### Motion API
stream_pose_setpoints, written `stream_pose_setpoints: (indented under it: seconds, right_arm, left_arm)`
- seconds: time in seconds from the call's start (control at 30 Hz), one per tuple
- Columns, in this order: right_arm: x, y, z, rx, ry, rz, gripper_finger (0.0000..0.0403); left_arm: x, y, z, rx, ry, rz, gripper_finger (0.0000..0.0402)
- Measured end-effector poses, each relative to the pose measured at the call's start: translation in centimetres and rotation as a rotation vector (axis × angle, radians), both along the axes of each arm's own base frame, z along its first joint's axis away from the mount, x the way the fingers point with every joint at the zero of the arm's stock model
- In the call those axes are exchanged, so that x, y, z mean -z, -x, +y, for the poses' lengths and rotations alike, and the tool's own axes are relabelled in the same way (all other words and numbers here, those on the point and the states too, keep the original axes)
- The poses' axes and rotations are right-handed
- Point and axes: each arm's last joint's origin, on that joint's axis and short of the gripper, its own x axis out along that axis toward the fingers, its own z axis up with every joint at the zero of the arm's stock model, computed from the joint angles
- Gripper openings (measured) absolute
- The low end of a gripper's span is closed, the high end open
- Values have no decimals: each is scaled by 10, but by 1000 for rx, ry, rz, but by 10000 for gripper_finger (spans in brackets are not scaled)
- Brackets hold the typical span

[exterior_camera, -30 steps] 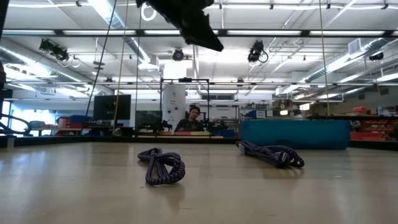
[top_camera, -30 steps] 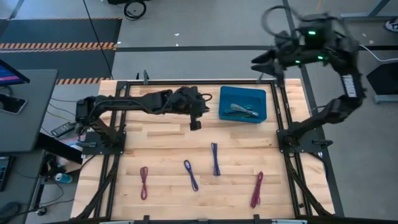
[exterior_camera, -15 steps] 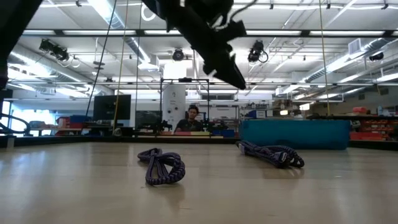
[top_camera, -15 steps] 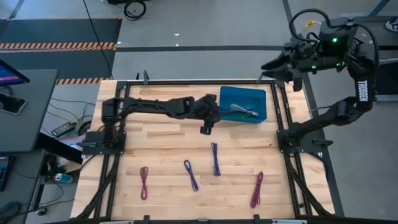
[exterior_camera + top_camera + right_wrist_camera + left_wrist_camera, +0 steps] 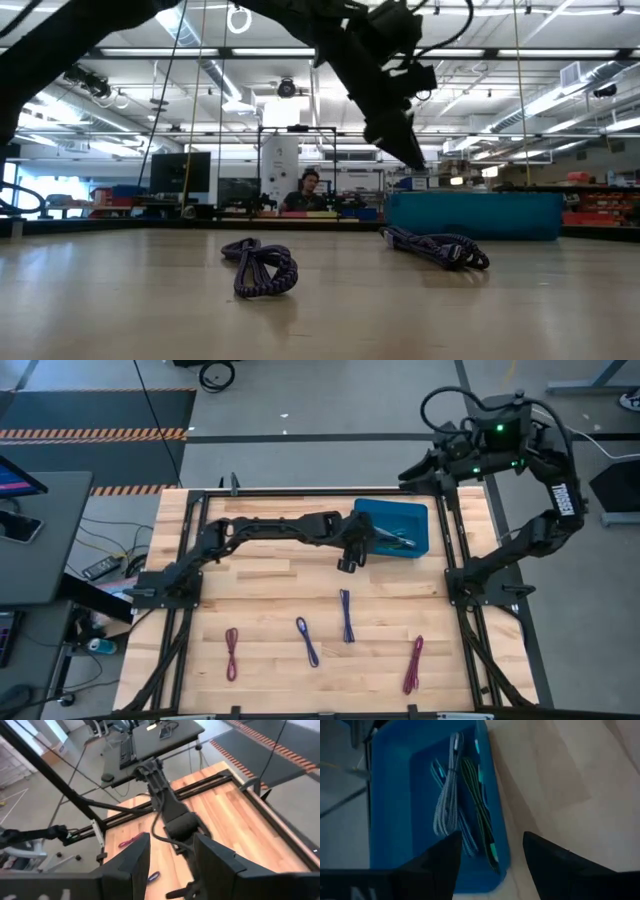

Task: Pick and place USB-C Cables
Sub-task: Move the blue bin to the center of the table

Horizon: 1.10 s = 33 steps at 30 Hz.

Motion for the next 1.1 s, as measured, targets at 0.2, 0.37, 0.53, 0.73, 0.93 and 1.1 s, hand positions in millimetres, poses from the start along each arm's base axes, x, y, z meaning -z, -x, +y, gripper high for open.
stream_pose_setpoints:
  seconds: [0.2, 0.37, 0.53, 0.73, 0.93, 1.1]
  right_arm:
    - [0, -9, 5, -57, -4, -13, 157]
    - [-11, -14, 14, -161, 7, -130, 157]
    - [-19, -17, 23, -244, 22, -222, 157]
    - [-23, -18, 31, -289, 28, -257, 157]
    - [-23, -19, 35, -309, 27, -262, 157]
    - [-23, -19, 35, -309, 27, -262, 157]
  left_arm:
    - [14, -2, 4, -1, 12, 76, 218]
    - [15, 0, 14, -25, 11, 81, 218]
    - [16, 4, 30, -102, 47, 71, 218]
    - [16, 6, 38, -120, 132, 56, 217]
    - [16, 3, 26, -77, 133, 59, 217]
    - [20, 2, 15, -52, 132, 85, 217]
